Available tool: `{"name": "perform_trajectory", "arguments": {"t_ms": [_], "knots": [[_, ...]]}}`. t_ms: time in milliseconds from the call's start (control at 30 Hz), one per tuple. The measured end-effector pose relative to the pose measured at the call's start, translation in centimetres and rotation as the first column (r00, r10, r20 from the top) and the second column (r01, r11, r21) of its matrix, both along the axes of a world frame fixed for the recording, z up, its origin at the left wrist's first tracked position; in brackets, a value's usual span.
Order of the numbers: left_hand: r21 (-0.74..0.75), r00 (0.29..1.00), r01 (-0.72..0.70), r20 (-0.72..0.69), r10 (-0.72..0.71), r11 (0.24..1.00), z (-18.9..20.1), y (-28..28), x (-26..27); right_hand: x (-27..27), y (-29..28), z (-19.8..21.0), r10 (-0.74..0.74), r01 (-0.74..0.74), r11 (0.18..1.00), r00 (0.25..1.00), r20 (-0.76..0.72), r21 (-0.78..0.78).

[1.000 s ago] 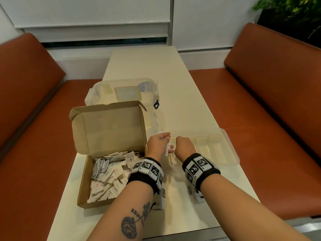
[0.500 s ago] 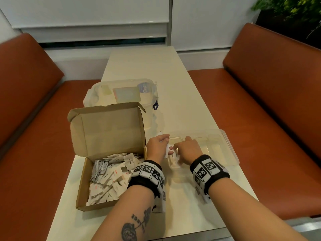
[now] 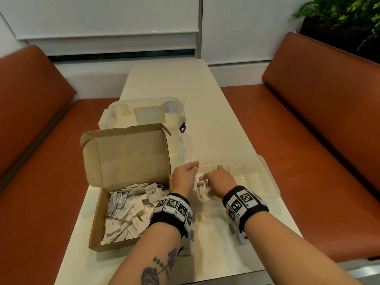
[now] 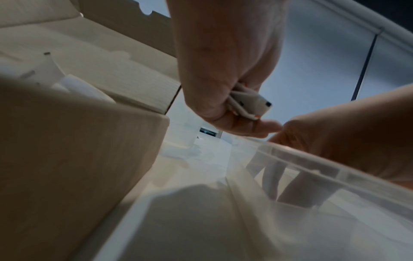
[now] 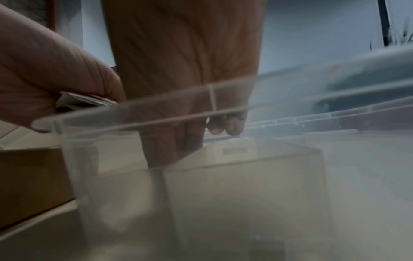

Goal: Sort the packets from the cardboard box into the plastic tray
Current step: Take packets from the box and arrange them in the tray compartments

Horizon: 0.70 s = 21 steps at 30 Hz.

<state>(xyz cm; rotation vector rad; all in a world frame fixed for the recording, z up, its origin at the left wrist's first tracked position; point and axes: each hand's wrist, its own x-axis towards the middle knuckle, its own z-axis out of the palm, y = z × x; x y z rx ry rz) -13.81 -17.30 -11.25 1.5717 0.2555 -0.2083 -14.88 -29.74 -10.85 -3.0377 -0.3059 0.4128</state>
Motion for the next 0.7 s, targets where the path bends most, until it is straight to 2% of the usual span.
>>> {"name": "perform_trajectory", "arguments": {"t_ms": [100, 167, 233, 333, 400, 500, 600, 700], "knots": [[-0.081, 0.999, 0.029, 0.015, -0.028, 0.996, 0.3, 0.2, -0.4, 0.0, -0.4, -0.1, -0.066, 0.070, 0.987, 0.997, -0.029, 0.142], [-0.104, 0.998, 0.054, 0.042, -0.050, 0.993, 0.6, 0.2, -0.5, 0.0, -0.6, 0.3, -0.172, 0.153, 0.940, 0.984, 0.035, 0.306], [-0.099, 0.995, 0.083, 0.064, -0.077, 0.992, 1.0, 0.1, -0.6, 0.2, -0.8, 1.2, -0.315, 0.224, 0.830, 0.944, 0.097, 0.511], [-0.156, 0.994, 0.109, 0.024, -0.106, 0.982, 1.7, -0.4, -0.9, 0.4, -0.9, 2.6, -0.399, 0.239, 0.624, 0.916, 0.041, 0.744], [-0.124, 0.990, 0.143, 0.007, -0.143, 0.982, 1.9, -0.7, -1.0, 0.5, -1.0, 3.2, -0.390, 0.230, 0.570, 0.921, 0.013, 0.788], [-0.134, 0.982, 0.190, 0.009, -0.191, 0.972, 2.1, -1.2, -1.4, 0.4, -1.1, 3.6, -0.392, 0.230, 0.571, 0.920, 0.015, 0.788], [-0.103, 0.984, 0.175, 0.009, -0.175, 0.979, 2.3, -1.7, -1.5, 0.2, -1.4, 3.6, -0.422, 0.266, 0.467, 0.905, -0.052, 0.843], [-0.088, 0.991, 0.136, 0.018, -0.135, 0.987, 2.2, -2.0, -1.3, 0.1, -1.9, 3.4, -0.477, 0.276, 0.467, 0.879, -0.024, 0.840]]}}
